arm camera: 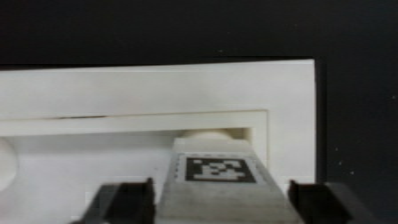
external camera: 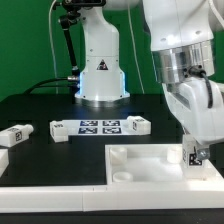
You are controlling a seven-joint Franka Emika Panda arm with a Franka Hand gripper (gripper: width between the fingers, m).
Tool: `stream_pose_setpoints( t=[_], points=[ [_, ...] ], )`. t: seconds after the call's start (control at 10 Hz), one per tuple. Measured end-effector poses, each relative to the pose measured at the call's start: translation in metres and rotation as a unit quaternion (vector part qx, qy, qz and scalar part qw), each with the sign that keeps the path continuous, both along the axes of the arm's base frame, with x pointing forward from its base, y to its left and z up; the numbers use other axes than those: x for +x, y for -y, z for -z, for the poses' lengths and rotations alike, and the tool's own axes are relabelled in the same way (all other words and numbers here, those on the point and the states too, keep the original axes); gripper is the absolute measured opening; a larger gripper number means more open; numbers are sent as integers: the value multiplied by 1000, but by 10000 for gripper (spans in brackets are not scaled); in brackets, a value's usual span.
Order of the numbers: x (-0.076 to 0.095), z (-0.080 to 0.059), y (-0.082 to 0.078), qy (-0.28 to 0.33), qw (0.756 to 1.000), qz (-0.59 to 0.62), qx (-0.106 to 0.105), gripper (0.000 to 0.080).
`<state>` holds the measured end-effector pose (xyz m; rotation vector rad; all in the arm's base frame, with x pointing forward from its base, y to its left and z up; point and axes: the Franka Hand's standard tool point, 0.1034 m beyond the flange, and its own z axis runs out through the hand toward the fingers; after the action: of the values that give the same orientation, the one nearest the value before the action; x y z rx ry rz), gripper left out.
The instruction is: Assemble square table
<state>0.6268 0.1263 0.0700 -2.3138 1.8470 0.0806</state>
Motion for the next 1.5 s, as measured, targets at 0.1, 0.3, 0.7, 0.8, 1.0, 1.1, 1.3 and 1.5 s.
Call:
stream_pose_setpoints(
  t=[0.1, 0.3, 0.7, 0.8, 1.0, 1.1, 1.3, 1.5],
  points=[
    [0, 0, -2, 12, 997, -72, -5, 537],
    [0, 0, 1, 21, 993, -119, -10, 642],
    [5, -3, 6, 60, 933, -354, -39, 649],
    [3, -2, 3, 68, 930, -358, -45, 649],
    [4, -1, 5, 64, 937, -340, -43, 495],
    [3, -1, 5, 64, 937, -341, -44, 346],
    [1, 1, 8, 50, 958, -278, -39, 296],
    [3, 0, 10, 31, 987, -154, -30, 296]
  ],
)
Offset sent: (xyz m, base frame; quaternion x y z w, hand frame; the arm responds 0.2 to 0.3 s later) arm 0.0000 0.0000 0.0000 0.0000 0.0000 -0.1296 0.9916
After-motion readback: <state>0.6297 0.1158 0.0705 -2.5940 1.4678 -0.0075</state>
